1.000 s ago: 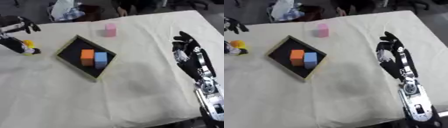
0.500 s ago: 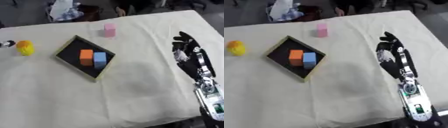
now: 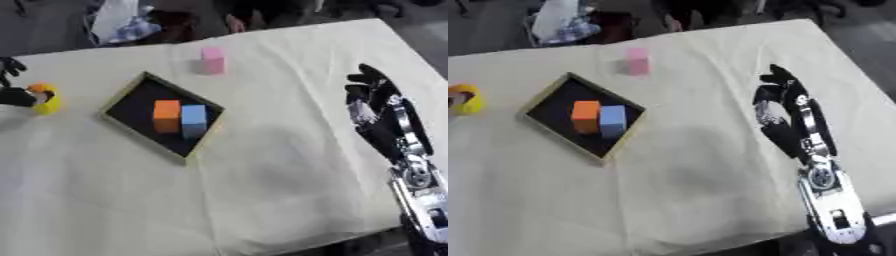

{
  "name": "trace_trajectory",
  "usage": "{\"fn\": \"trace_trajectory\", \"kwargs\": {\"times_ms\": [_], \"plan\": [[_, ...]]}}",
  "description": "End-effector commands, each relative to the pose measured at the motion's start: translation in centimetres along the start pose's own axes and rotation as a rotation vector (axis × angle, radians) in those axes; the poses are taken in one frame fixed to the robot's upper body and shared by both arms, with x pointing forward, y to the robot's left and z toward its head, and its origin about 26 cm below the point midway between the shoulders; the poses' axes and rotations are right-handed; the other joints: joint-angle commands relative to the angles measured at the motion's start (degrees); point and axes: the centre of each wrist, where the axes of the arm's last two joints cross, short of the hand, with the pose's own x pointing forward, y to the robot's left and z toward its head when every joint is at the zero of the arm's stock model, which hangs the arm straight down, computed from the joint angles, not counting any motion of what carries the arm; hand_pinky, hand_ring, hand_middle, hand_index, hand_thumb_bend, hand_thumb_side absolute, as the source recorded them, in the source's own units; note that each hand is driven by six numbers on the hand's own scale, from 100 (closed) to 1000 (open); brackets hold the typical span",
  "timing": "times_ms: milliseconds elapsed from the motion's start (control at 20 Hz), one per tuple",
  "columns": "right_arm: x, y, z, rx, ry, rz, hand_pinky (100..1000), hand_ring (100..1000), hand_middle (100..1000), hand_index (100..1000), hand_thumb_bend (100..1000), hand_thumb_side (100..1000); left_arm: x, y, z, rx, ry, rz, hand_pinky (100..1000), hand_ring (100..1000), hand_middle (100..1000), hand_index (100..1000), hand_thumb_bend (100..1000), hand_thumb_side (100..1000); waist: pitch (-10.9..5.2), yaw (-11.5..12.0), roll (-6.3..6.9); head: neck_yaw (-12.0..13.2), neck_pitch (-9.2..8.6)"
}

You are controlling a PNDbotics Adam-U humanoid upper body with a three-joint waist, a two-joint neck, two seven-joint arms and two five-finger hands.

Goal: Pick up objects on the table and place them in the box.

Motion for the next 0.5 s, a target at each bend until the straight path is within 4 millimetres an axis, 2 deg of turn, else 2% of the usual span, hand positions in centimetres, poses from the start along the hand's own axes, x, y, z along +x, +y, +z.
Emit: {"fn": "trace_trajectory", "kwargs": {"times_ms": [50,350,500], "plan": [[0.5,-0.3,-0.5,0.002,-0.025,0.003,815,794,788,937,100,568,-0.2,0.5,-0.2,0.052,0.031,-0.011,754,682,734,835,503,361,-0.48,-0.1,-0.23,0.1,0.28],[0.5,-0.3,-0.5,0.004,-0.024,0.002,815,794,788,937,100,571,-1.1,-1.1,-0.1,0.016,0.066,-0.026,725,635,694,800,452,289,-0.51,0.2,-0.25,0.3,0.28],[0.5,-0.3,-0.5,0.004,-0.024,0.001,815,794,788,936,100,570,-1.3,-1.4,-0.1,0.019,0.068,-0.02,709,608,666,778,422,257,-0.52,0.3,-0.29,1.2,0.28]]}}
